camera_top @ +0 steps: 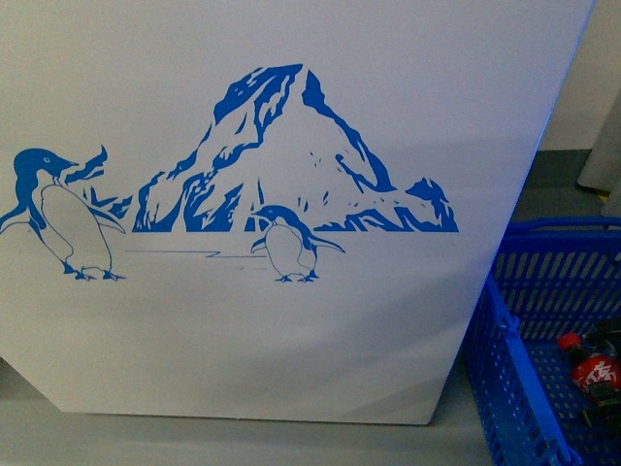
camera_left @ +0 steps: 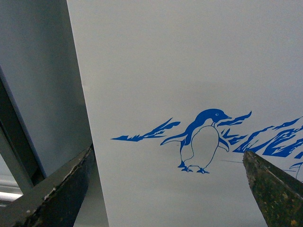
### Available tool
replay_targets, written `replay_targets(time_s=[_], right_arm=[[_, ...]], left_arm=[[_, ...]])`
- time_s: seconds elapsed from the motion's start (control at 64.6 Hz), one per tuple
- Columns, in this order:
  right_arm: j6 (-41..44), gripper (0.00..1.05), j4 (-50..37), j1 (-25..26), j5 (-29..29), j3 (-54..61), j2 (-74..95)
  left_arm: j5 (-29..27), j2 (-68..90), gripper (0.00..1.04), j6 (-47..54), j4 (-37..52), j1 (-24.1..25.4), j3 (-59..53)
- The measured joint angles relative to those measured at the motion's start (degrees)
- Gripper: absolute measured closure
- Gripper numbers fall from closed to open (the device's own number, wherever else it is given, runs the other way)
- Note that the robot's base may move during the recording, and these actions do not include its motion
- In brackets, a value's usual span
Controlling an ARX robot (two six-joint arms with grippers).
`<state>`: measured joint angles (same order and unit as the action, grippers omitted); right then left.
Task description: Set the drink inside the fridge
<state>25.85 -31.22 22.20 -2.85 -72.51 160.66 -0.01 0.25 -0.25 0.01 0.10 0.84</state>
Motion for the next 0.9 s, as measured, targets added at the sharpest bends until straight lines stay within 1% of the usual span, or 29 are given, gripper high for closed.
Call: replay_targets(time_s=[0.155, 0.248, 0.341, 0.403, 0.465, 0.511, 0.697, 0.898], right_arm=[[-1.38, 0.65, -3.34, 0.76, -1.86, 6.6, -9.62], [-3.02, 0.65, -6.23, 1.27, -4.37, 14.56, -21.68], [-5.2, 0.65, -6.56, 1.44, -7.19, 21.55, -32.68], [-7.52, 0.65, -4.79, 1.44, -9.84, 27.17, -42.95], [-8.68, 0.65, -3.08, 1.44, -11.02, 29.9, -49.13], [-10.71, 0.65, -0.33, 1.44, -12.39, 32.35, -56.92], [-17.62, 0.65, 8.35, 1.46, -14.97, 34.69, -78.42], [-24.48, 0.65, 15.32, 0.94, -16.26, 36.37, -97.83]], left_arm=[[0.02, 0.0, 0.08, 0.0, 0.0, 0.0, 0.0], [0.0, 0.0, 0.08, 0.0, 0.0, 0.0, 0.0], [0.02, 0.0, 0.08, 0.0, 0.0, 0.0, 0.0], [0.0, 0.0, 0.08, 0.0, 0.0, 0.0, 0.0], [0.02, 0.0, 0.08, 0.0, 0.0, 0.0, 0.0], [0.0, 0.0, 0.08, 0.0, 0.0, 0.0, 0.0], [0.0, 0.0, 0.08, 0.0, 0.0, 0.0, 0.0], [0.02, 0.0, 0.08, 0.0, 0.0, 0.0, 0.0]])
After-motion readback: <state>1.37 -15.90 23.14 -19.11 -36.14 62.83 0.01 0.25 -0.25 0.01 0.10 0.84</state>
